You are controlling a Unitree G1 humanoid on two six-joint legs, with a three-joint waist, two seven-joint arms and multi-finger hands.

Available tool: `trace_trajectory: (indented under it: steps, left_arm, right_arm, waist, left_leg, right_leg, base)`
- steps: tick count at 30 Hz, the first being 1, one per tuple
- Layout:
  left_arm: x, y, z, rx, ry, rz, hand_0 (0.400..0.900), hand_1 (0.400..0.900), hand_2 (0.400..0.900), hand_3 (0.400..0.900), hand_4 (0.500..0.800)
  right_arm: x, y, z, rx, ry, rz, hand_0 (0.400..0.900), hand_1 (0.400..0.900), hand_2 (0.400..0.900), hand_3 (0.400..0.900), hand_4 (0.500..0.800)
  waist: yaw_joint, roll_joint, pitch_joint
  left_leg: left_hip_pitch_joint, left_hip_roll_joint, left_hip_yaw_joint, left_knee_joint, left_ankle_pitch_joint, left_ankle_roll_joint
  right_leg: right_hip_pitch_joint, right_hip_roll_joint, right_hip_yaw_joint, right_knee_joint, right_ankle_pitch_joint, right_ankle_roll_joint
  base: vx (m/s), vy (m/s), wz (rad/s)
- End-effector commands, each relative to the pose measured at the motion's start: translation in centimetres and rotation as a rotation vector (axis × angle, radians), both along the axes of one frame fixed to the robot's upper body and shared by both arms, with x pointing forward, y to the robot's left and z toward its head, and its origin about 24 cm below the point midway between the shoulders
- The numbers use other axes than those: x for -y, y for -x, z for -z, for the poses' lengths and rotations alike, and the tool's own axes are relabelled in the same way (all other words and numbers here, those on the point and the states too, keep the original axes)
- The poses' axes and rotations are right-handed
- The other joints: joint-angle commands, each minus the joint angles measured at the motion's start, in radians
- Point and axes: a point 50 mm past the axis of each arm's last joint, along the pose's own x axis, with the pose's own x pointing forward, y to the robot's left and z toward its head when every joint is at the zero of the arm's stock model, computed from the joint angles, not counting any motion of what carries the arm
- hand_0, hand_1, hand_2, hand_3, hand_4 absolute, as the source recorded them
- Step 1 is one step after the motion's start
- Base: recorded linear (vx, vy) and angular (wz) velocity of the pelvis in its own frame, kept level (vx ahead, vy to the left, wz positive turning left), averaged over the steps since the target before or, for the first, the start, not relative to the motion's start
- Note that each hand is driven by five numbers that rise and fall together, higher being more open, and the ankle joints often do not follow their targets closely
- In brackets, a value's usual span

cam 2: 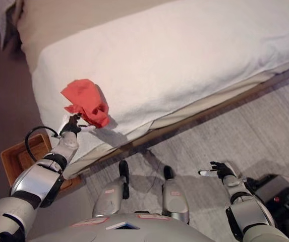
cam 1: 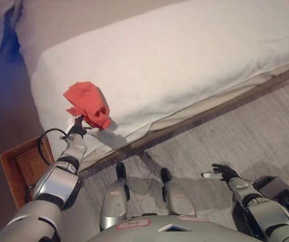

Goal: Put the clothes on the bed into the basket.

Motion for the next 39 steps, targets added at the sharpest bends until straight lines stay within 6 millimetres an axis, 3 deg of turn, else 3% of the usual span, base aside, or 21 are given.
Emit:
trace_trajectory:
  steps: [1, 9, 16, 21, 23, 24, 25, 26, 34, 39]
  left_arm:
    - [-4.4, -3.0, -7.6, 0.241, -0.127, -0.149, 0.900, 0.900, 0.900, 0.900, 0.800]
    - [-6.5, -4.2, -13.2, 0.397, -0.196, -0.229, 0.900, 0.900, 0.900, 0.900, 0.800]
    - [-6.6, -5.5, -17.6, 0.510, -0.227, -0.251, 0.900, 0.900, 0.900, 0.900, 0.800]
    - [-7.0, -6.1, -22.5, 0.643, -0.245, -0.285, 0.900, 0.900, 0.900, 0.900, 0.800]
    - [-6.7, -6.3, -23.2, 0.675, -0.212, -0.285, 0.900, 0.900, 0.900, 0.900, 0.800]
    - [-6.7, -6.3, -23.2, 0.675, -0.212, -0.285, 0.875, 0.875, 0.875, 0.875, 0.785]
    - [-6.3, -6.6, -23.6, 0.693, -0.197, -0.280, 0.620, 0.620, 0.620, 0.620, 0.632]
    - [-5.5, -7.1, -23.7, 0.702, -0.183, -0.259, 0.404, 0.404, 0.404, 0.404, 0.502]
    - [-4.4, -7.5, -22.3, 0.667, -0.200, -0.212, 0.400, 0.400, 0.400, 0.400, 0.500]
    - [-3.5, -7.6, -20.4, 0.631, -0.191, -0.168, 0.400, 0.400, 0.400, 0.400, 0.500]
  right_arm:
    - [1.3, -2.3, -2.0, 0.083, 0.075, -0.026, 0.900, 0.900, 0.900, 0.900, 0.800]
    - [0.0, -4.6, -2.7, 0.151, 0.067, -0.084, 0.900, 0.900, 0.900, 0.900, 0.800]
    - [-1.2, -6.3, -3.6, 0.231, 0.037, -0.125, 0.900, 0.900, 0.900, 0.900, 0.800]
    - [-2.2, -8.4, -5.2, 0.363, 0.001, -0.154, 0.900, 0.900, 0.900, 0.900, 0.800]
    - [-2.5, -8.5, -5.4, 0.380, -0.006, -0.159, 0.900, 0.900, 0.900, 0.900, 0.800]
    - [-2.5, -8.5, -5.4, 0.380, -0.006, -0.159, 0.900, 0.900, 0.900, 0.900, 0.800]
    - [-2.6, -8.6, -5.5, 0.391, -0.008, -0.165, 0.900, 0.900, 0.900, 0.900, 0.800]
    - [-2.6, -8.2, -5.2, 0.385, -0.018, -0.158, 0.900, 0.900, 0.900, 0.900, 0.800]
    - [-2.5, -6.2, -3.7, 0.345, -0.037, -0.136, 0.900, 0.900, 0.900, 0.900, 0.800]
    - [-2.3, -5.6, -3.3, 0.321, -0.030, -0.129, 0.900, 0.900, 0.900, 0.900, 0.800]
  waist:
    - [-0.005, -0.036, 0.027]
    - [-0.022, -0.046, 0.059]
    - [-0.041, -0.059, 0.088]
    - [-0.076, -0.085, 0.114]
    - [-0.084, -0.085, 0.113]
    - [-0.084, -0.085, 0.111]
    - [-0.090, -0.088, 0.111]
    - [-0.094, -0.086, 0.108]
    - [-0.112, -0.084, 0.066]
    - [-0.104, -0.075, 0.034]
  left_leg:
    - [-0.156, 0.076, -0.102, 0.094, 0.018, -0.066]
    - [-0.224, 0.079, -0.093, 0.095, 0.025, -0.070]
    - [-0.307, 0.091, -0.102, 0.122, 0.027, -0.070]
    - [-0.444, 0.104, -0.125, 0.179, 0.022, -0.071]
    - [-0.494, 0.112, -0.135, 0.219, 0.003, -0.071]
    - [-0.497, 0.112, -0.136, 0.221, 0.002, -0.071]
    - [-0.516, 0.113, -0.139, 0.229, -0.001, -0.070]
    - [-0.538, 0.115, -0.148, 0.239, -0.004, -0.071]
    - [-0.560, 0.111, -0.160, 0.236, -0.008, -0.076]
    - [-0.540, 0.106, -0.169, 0.219, -0.004, -0.081]
  right_leg:
    - [0.101, -0.078, 0.001, -0.168, 0.149, 0.058]
    - [0.020, -0.085, -0.011, -0.178, 0.196, 0.071]
    - [-0.058, -0.079, -0.017, -0.173, 0.220, 0.072]
    - [-0.171, -0.064, -0.008, -0.166, 0.251, 0.074]
    - [-0.204, -0.060, -0.008, -0.162, 0.252, 0.075]
    - [-0.206, -0.059, -0.009, -0.162, 0.252, 0.076]
    - [-0.218, -0.060, -0.006, -0.163, 0.254, 0.075]
    - [-0.232, -0.065, -0.008, -0.162, 0.255, 0.075]
    - [-0.254, -0.066, -0.018, -0.166, 0.252, 0.075]
    - [-0.237, -0.061, -0.029, -0.168, 0.241, 0.071]
  base:
    - [-0.08, 0.016, -0.15]
    - [-0.03, 0.012, -0.11]
    - [-0.04, -0.001, -0.07]
    - [-0.10, -0.023, -0.10]
    - [-0.08, -0.007, -0.15]
    - [-0.04, -0.005, -0.09]
    - [-0.03, 0.000, -0.01]
    - [-0.03, 0.005, -0.02]
    - [0.01, -0.006, 0.02]
    - [0.04, -0.012, 0.08]
